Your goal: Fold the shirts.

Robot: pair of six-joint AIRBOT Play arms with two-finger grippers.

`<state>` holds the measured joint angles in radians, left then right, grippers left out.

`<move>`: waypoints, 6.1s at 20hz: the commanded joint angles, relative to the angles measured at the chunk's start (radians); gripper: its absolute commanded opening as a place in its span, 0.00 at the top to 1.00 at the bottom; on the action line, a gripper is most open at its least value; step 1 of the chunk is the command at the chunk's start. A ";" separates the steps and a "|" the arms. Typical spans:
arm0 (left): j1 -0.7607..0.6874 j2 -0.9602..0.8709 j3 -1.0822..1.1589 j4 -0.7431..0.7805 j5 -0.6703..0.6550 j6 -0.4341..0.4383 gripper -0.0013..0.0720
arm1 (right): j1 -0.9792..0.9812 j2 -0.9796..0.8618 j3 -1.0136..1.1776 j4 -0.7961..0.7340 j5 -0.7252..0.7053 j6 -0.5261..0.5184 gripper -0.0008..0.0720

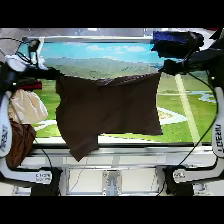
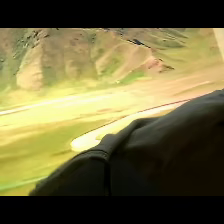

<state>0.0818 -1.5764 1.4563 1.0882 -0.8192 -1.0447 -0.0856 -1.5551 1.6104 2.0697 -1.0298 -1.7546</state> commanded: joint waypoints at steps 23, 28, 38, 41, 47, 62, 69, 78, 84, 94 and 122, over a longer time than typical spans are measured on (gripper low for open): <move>0.433 0.607 -0.973 -0.091 -0.292 -0.145 0.33 | -0.111 0.246 -0.056 -0.206 -0.428 -0.036 0.46; 0.375 0.491 -0.980 -0.159 -0.203 -0.039 0.33 | -0.085 0.246 -0.056 -0.201 -0.429 -0.035 0.46; 0.237 0.373 -0.979 -0.368 -0.097 0.040 0.97 | -0.082 0.255 -0.056 -0.228 -0.543 -0.060 0.47; 0.242 0.375 -0.975 -0.364 -0.120 0.040 0.97 | -0.090 0.323 -0.110 -0.370 -0.525 -0.074 0.47; 0.242 0.394 -0.975 -0.364 -0.171 0.108 0.97 | -0.383 0.646 -0.864 -0.134 -0.298 -0.063 0.63; 0.242 0.396 -0.975 -0.364 -0.187 0.133 0.97 | -0.330 0.621 -1.288 0.242 0.145 0.143 0.19; 0.242 0.397 -0.975 -0.364 -0.188 0.134 0.97 | -0.292 0.521 -1.272 0.275 0.235 0.146 0.86; 0.385 0.771 -0.671 -0.365 -0.620 0.101 0.97 | -0.292 0.822 -0.756 0.244 -0.317 -0.104 0.97; 0.585 1.154 -0.192 -0.304 -0.439 0.024 0.97 | -0.292 1.115 -0.223 0.208 -0.319 -0.093 0.97; -0.155 0.670 0.339 0.385 -0.596 -0.239 0.97 | -0.294 0.792 0.177 0.031 -0.533 -0.086 0.97; -0.123 -0.311 0.334 0.384 -0.379 -0.212 0.97 | -0.011 -0.052 -0.286 -0.139 -0.099 -0.028 0.97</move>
<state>-0.0399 -1.8576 1.7927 1.4841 -1.1751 -1.2537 -0.1043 -1.5929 1.4025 1.9526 -1.2118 -1.8027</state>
